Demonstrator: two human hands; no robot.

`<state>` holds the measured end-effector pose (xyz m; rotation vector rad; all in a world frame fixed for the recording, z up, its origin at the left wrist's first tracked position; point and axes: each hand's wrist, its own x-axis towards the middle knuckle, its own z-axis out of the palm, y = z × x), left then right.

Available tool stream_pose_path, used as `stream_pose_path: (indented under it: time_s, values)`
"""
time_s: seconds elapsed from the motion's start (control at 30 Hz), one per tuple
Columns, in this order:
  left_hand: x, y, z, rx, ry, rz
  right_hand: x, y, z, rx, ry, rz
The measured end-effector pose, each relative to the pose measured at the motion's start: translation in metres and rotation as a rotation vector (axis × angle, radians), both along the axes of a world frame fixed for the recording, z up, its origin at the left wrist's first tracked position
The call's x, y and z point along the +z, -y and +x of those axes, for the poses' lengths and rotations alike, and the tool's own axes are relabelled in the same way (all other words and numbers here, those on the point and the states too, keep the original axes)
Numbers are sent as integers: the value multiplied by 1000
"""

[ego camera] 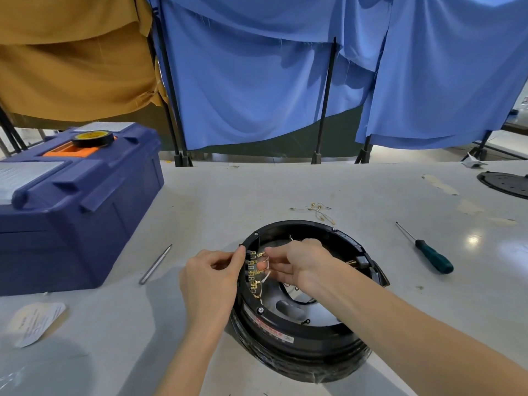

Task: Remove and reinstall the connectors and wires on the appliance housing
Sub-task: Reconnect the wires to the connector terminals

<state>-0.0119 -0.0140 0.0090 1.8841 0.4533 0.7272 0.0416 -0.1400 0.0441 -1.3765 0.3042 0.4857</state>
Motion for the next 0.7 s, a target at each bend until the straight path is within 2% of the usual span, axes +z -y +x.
stream_pose_path:
  time_s: [0.57, 0.7]
  values:
    - [-1, 5, 2, 14, -11, 19, 3, 1, 6, 104, -75, -61]
    - [-1, 4, 2, 12, -12, 20, 7, -3, 6, 98, -56, -132]
